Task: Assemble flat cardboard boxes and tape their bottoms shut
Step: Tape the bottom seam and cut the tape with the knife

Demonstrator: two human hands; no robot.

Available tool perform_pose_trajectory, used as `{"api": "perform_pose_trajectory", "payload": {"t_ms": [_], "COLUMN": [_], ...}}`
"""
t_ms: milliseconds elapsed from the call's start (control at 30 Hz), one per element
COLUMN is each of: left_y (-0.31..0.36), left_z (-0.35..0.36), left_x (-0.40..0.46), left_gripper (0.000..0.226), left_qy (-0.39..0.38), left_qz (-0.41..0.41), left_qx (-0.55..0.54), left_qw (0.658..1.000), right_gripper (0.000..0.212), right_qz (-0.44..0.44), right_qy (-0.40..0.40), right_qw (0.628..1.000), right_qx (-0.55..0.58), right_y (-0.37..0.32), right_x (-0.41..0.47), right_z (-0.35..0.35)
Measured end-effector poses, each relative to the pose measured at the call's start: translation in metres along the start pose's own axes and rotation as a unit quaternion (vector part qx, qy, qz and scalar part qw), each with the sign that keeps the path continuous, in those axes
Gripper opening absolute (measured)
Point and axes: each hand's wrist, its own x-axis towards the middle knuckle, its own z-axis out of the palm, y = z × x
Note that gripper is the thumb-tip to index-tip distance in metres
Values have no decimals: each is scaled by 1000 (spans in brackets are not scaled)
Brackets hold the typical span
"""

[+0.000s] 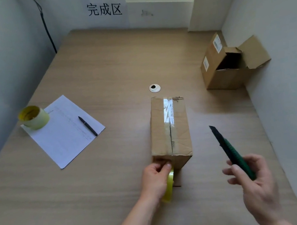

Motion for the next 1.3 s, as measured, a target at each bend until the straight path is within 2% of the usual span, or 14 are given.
{"api": "perform_pose_trajectory", "payload": {"t_ms": [100, 267, 433, 633, 900, 1000, 1100, 1167, 1233, 1300], "left_y": [2, 9, 13, 20, 33, 26, 14, 9, 6, 7], "left_z": [2, 3, 4, 8, 19, 22, 21, 18, 15, 13], "left_x": [-1, -4, -8, -11, -20, -25, -33, -38, -44, -51], "left_gripper": [23, 19, 30, 31, 44, 47, 33, 29, 24, 18], "left_qy": [3, 12, 41, 74, 136, 127, 100, 82, 57, 17], "left_qz": [-1, -2, 18, 17, -34, -58, -63, -68, -67, -52], "left_qx": [5, 18, 76, 103, 66, 22, -6, -26, -25, 1], "left_qw": [1000, 1000, 996, 992, 988, 990, 993, 994, 996, 999], "right_gripper": [32, 35, 37, 28, 24, 26, 26, 25, 29, 35], "right_qz": [-140, -210, -189, -181, -171, -178, -172, -139, -67, 21], "right_qy": [-105, -214, -235, -253, -302, -304, -303, -301, -259, -203], "right_qw": [981, 927, 907, 894, 855, 832, 837, 854, 878, 886], "right_qx": [-90, -227, -294, -323, -384, -428, -422, -402, -398, -417], "right_y": [-21, -28, -30, -38, -57, -61, -49, -29, -3, 24], "right_x": [-8, -5, 1, 6, 26, 30, 31, 30, 30, 31], "right_z": [-6, 5, 19, 22, 25, 27, 18, 4, -15, -35]}}
